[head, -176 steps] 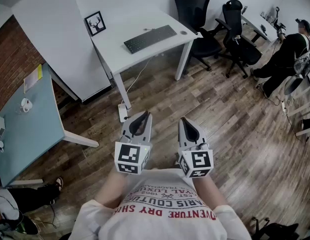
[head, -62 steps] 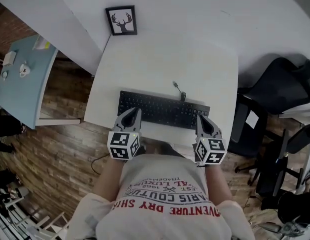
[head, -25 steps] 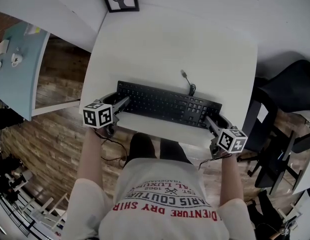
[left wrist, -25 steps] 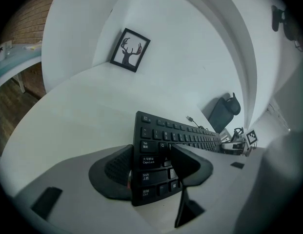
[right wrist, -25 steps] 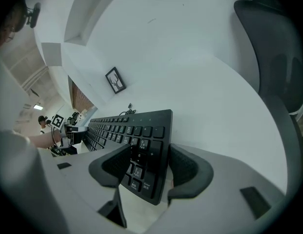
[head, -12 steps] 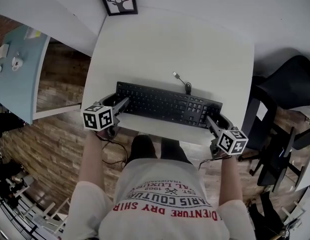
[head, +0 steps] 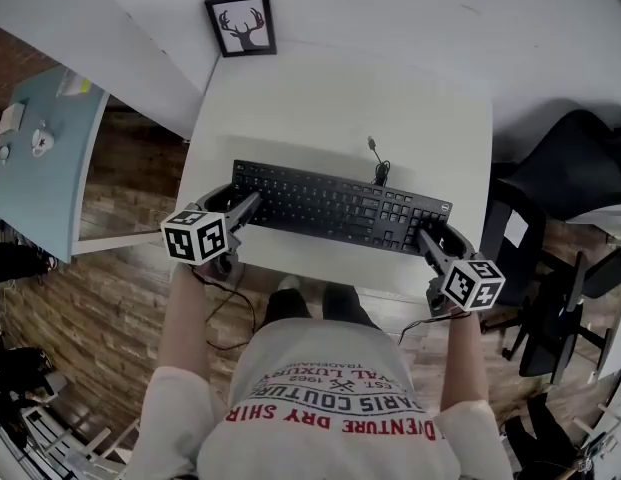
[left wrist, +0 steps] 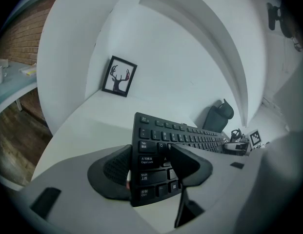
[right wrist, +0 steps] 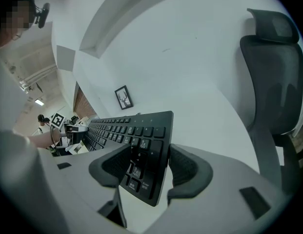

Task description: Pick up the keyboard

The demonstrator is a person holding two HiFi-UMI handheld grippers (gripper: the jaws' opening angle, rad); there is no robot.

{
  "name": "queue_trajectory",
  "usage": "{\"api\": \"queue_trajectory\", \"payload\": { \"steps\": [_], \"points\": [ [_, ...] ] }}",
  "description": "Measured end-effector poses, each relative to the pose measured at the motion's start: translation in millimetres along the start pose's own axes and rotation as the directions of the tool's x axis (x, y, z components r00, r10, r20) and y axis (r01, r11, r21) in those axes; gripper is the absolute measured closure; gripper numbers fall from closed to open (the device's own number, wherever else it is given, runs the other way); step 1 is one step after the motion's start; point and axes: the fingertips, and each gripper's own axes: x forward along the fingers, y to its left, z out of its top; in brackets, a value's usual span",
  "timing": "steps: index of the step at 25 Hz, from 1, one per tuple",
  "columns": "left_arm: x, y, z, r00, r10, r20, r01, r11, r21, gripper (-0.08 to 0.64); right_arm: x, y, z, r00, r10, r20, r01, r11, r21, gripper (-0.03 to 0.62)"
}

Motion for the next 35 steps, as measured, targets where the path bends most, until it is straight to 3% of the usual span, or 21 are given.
{"api": "queue_trajectory", "payload": {
  "steps": [2, 5, 7, 22, 35],
  "points": [
    [21.6, 20.6, -40.9, 1.000, 0.022, 0.022, -0.023, 0.999, 0.031, 0.305, 31.4, -19.2, -49.5, 0.999, 0.025, 0.035, -0.024, 1.000, -0.004, 0.341],
    [65.2, 64.4, -129.8, 0.995, 0.073, 0.064, -0.079, 0.992, 0.103, 0.305, 100.1, -58.4, -158.7, 0.991, 0.086, 0.105, -0.085, 0.996, -0.005, 0.341],
    [78.3, 77.0, -156.4, 0.992, 0.085, 0.095, -0.098, 0.985, 0.140, 0.305, 123.2, -71.3, -193.6, 0.982, 0.112, 0.150, -0.111, 0.994, -0.014, 0.341],
    [9.0, -6.7, -30.9, 0.947, -0.012, 0.320, -0.101, 0.937, 0.335, 0.305, 46.2, -37.9, -83.1, 0.914, 0.126, 0.386, -0.096, 0.991, -0.097, 0.341],
    [-25.6, -42.2, -0.9, 0.914, -0.066, 0.400, -0.092, 0.927, 0.365, 0.304, -2.2, -19.8, -41.9, 0.869, 0.128, 0.477, -0.057, 0.985, -0.160, 0.341]
  ]
}}
